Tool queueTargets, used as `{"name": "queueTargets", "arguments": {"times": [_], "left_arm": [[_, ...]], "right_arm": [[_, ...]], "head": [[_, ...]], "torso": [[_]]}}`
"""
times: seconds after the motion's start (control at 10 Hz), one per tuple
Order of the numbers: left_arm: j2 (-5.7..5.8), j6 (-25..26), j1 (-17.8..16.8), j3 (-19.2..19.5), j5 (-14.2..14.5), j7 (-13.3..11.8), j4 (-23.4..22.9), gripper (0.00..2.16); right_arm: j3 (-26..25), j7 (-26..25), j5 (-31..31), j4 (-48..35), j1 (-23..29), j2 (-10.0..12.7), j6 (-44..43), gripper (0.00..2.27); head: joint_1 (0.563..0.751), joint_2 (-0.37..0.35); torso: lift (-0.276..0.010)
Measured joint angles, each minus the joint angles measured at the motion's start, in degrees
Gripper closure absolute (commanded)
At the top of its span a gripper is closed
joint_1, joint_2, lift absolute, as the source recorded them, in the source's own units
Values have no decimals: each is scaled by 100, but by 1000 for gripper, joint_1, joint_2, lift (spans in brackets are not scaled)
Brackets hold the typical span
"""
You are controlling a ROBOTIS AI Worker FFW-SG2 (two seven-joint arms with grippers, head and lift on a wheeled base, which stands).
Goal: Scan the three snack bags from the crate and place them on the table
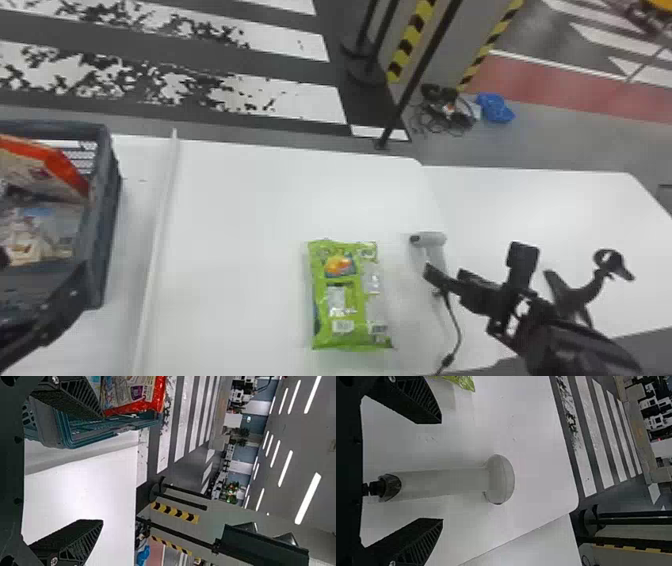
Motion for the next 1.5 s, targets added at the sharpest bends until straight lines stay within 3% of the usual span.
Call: {"name": "queueTargets", "arguments": {"times": [0.2, 0.3, 0.4, 0.5, 0.7, 0.9, 1.1, 1.3, 1.5], "left_arm": [[2, -154, 66, 63, 2, -24, 32, 76], [3, -150, 71, 79, 8, -24, 16, 76], [-1, -137, 71, 77, 14, -16, 1, 76], [-1, -130, 63, 69, 18, -16, -4, 76], [7, -116, 46, 71, 19, -13, -20, 76], [11, -68, 13, 57, 19, 34, -69, 76], [37, 133, -9, 4, -11, 315, -200, 76], [129, 299, -55, -5, -7, 368, -290, 76], [190, 371, -132, -50, 18, 382, -264, 76]], "right_arm": [[166, 45, 309, 739, -416, -97, -587, 151], [293, 46, 467, 939, -574, -103, -706, 414], [432, 81, 591, 1037, -688, -103, -672, 1517], [545, 120, 687, 1078, -771, -101, -562, 2027], [603, 243, 708, 1194, -887, -95, -301, 2152], [431, -22, 642, 748, -547, 27, -159, 2165], [106, -528, 691, -634, 363, 376, -96, 2165], [-336, -945, 390, -2093, 1542, 784, -336, 2165], [-582, -1003, -9, -3149, 2616, 1193, -748, 2165]], "head": [[695, -350], [695, -350], [695, -350], [695, -350], [695, -350], [695, -350], [695, -350], [695, -350], [695, -350]], "torso": [[-36], [-36], [-36], [-36], [-36], [-36], [-36], [-36], [-36]]}}
